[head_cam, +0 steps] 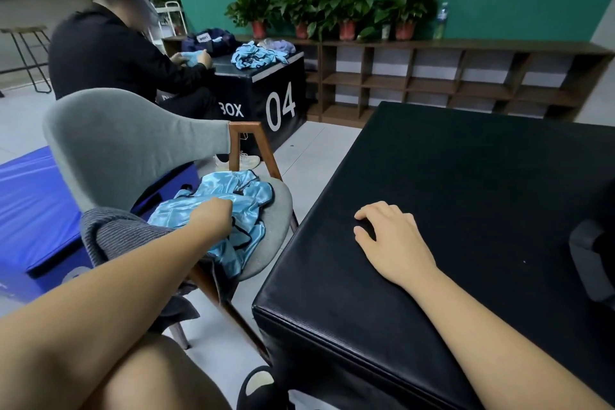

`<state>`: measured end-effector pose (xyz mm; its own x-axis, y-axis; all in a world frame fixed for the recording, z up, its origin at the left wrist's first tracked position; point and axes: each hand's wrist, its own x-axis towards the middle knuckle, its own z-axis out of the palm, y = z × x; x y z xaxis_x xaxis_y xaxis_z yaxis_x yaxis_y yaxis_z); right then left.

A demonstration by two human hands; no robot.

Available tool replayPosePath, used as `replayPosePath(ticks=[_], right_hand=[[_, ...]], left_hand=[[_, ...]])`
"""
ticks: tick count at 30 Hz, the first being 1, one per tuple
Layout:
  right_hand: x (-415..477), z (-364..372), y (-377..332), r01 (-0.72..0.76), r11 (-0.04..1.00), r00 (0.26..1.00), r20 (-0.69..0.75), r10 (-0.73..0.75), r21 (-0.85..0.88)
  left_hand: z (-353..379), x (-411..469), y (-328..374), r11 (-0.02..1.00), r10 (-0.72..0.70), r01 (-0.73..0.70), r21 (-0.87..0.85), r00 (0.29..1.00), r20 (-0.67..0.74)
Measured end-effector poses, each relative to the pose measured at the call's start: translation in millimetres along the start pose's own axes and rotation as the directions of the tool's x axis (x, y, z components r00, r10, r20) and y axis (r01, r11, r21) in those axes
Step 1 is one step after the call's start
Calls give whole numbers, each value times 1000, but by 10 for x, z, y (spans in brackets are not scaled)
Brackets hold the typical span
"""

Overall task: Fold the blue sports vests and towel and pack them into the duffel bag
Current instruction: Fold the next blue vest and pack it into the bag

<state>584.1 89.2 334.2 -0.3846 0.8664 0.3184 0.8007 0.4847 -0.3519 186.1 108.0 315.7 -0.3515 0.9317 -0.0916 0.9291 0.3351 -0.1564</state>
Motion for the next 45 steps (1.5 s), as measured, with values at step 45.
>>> replayPosePath(ticks=[45], right_hand=[[-893, -1950, -1292, -52, 893, 998, -2, 59, 448]], left_hand=[[-4548, -2613, 83, 374, -127, -623, -688, 700, -703]])
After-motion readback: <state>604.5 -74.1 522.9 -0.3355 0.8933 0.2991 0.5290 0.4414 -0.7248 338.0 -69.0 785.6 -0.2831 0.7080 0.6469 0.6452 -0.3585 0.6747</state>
